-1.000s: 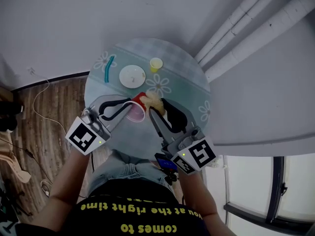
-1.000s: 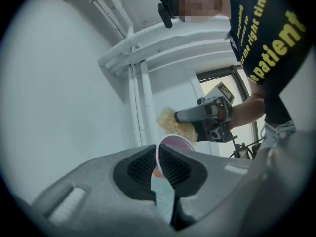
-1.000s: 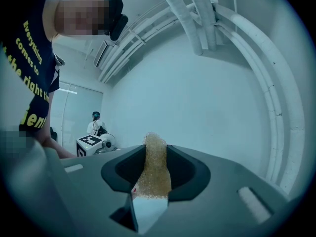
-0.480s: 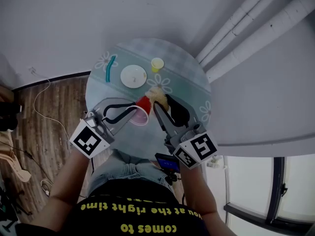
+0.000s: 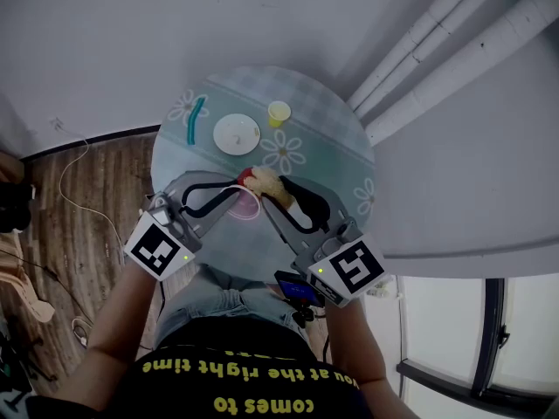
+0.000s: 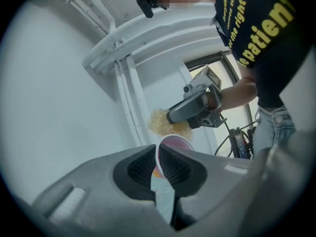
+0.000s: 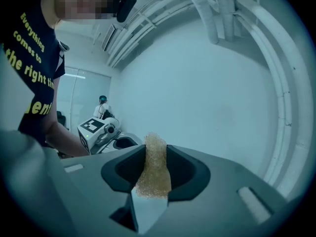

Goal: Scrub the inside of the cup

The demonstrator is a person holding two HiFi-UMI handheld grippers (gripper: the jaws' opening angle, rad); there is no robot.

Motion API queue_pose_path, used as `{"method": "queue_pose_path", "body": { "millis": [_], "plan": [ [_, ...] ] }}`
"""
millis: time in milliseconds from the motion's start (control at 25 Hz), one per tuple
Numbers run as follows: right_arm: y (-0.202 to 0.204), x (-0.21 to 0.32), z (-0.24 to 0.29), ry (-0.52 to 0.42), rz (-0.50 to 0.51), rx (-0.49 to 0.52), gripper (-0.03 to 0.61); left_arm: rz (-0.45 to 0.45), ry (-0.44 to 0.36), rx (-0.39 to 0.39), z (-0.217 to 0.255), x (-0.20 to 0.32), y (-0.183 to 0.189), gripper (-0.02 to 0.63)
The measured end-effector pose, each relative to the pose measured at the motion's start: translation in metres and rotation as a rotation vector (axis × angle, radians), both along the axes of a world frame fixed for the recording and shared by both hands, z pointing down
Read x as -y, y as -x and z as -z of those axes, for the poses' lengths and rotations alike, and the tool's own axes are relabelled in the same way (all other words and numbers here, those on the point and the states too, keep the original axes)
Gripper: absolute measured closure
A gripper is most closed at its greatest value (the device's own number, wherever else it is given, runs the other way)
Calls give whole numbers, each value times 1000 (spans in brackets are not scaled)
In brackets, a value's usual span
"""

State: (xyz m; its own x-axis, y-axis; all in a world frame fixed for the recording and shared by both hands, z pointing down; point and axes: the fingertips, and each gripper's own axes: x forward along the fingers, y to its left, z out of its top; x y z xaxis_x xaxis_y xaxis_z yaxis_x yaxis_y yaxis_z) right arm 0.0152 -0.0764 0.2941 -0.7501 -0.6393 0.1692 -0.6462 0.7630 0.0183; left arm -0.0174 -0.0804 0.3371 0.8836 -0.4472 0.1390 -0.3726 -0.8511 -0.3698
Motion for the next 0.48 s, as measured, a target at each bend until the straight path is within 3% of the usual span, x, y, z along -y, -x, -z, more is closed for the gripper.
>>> {"method": "queue_pose_path", "body": {
  "millis": [480],
  "plan": [
    [-9, 19, -21, 31, -31, -79, 442, -26, -12, 21, -1, -5, -6, 586]
  ]
}}
